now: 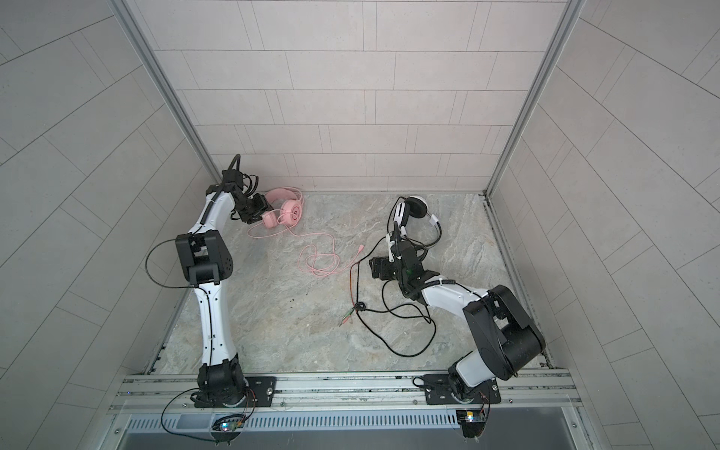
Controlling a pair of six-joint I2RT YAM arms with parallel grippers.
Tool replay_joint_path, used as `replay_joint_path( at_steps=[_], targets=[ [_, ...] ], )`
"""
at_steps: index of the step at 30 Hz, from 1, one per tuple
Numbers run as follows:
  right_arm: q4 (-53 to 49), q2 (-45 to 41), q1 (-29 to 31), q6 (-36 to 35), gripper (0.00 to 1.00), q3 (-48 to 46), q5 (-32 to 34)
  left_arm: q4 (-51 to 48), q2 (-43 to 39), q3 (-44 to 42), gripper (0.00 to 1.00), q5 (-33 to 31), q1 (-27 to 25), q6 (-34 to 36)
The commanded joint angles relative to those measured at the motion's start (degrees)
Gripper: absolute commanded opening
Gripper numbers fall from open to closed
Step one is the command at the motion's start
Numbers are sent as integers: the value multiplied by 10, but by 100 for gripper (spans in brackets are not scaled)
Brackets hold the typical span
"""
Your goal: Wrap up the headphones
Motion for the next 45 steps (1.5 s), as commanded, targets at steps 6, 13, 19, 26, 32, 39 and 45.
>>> replay_joint_path(
  at_steps=[6,13,19,26,32,39,45],
  targets=[
    [-22,6,2,-5,89,15,10,24,-109,-170,35,37,-14,13],
    [-25,11,1,-4,89,19,8,151,-343,-492,35,22,-24,-10],
    [-18,17,1,2,89,18,2,175,-519,-702,35,-13,-64,-2],
    [-13,43,2,16,89,27,-24,156,-662,-828,57,-66,-144,-31],
    [-18,60,2,24,88,35,-36,81,-690,-731,75,-110,-141,30],
    [-30,61,2,17,88,42,-33,-62,-541,-511,81,-116,-139,164],
    [-46,57,2,12,88,47,-31,-198,-341,-337,81,-117,-157,245]
  ],
)
